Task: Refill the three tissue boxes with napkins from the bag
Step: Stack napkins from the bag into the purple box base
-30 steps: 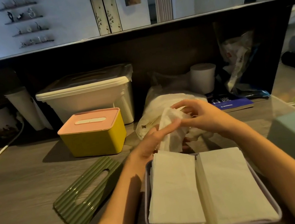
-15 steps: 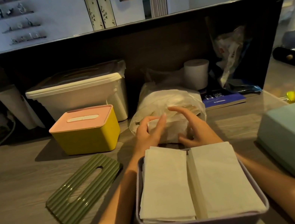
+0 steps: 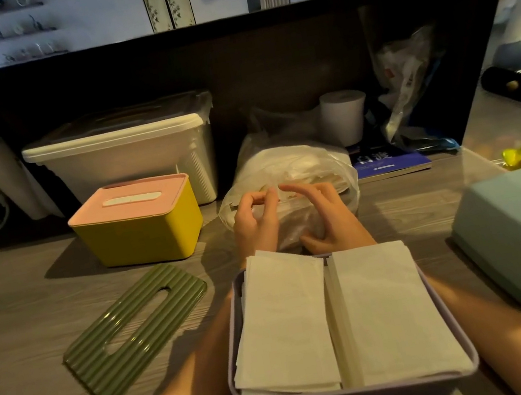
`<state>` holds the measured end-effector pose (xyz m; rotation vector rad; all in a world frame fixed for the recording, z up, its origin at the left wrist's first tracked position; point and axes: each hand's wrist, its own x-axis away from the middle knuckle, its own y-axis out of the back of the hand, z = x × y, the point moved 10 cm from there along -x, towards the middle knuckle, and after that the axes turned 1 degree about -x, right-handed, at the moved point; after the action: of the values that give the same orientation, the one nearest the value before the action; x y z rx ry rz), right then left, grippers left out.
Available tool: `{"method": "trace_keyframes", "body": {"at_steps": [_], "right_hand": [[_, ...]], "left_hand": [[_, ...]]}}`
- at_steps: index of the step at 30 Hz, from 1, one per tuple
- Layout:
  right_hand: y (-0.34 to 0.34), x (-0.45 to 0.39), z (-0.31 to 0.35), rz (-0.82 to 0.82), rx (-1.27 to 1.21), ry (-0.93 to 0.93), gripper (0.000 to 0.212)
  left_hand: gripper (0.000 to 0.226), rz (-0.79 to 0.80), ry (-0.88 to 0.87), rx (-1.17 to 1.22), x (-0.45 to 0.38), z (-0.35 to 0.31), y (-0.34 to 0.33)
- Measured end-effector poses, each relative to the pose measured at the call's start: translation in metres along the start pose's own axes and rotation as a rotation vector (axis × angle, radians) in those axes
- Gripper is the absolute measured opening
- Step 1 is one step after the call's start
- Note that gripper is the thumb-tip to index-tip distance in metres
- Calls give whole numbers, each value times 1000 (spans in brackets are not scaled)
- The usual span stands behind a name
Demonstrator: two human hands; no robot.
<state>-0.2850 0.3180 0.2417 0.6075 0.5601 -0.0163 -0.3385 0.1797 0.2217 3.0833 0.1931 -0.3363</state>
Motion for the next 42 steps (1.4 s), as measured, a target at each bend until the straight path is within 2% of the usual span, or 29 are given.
{"method": "trace_keyframes", "body": {"at_steps": [4,8,11,14,18,24,28,30,35,38,42], "right_hand": [[-4,-2,-16,7,59,-63,75],[-2,-1,-14,-9,104,-58,67],[0,1,-8,-17,48,-40,60],[3,3,-5,-26,-90,-84,64],[7,1,10,-66,-105,10,68],[8,4,-6,4,-72,-60,77],[-5,2,-14,103,37,-79,75],[-1,2,-15,83,-3,-84,68],[13,1,-18,81,-107,-105,65],[24,-1,-17,45,-138,-120,59],[36,-2,-17,45,-264,-206,50]], "left_hand": [[20,-12,23,-11,-1,1,0],[27,-23,54,-5,2,1,1],[23,-27,53,-4,2,3,2],[21,-40,39,-13,1,2,4],[26,-66,-54,11,0,-9,6],[13,-49,12,-22,0,4,4],[10,-34,4,-90,-1,0,5],[18,49,21,-123,-2,-3,2],[48,434,-38,-418,1,-19,-10],[41,485,-178,-501,-2,-26,-5],[31,498,-123,-375,-3,-28,1]]}}
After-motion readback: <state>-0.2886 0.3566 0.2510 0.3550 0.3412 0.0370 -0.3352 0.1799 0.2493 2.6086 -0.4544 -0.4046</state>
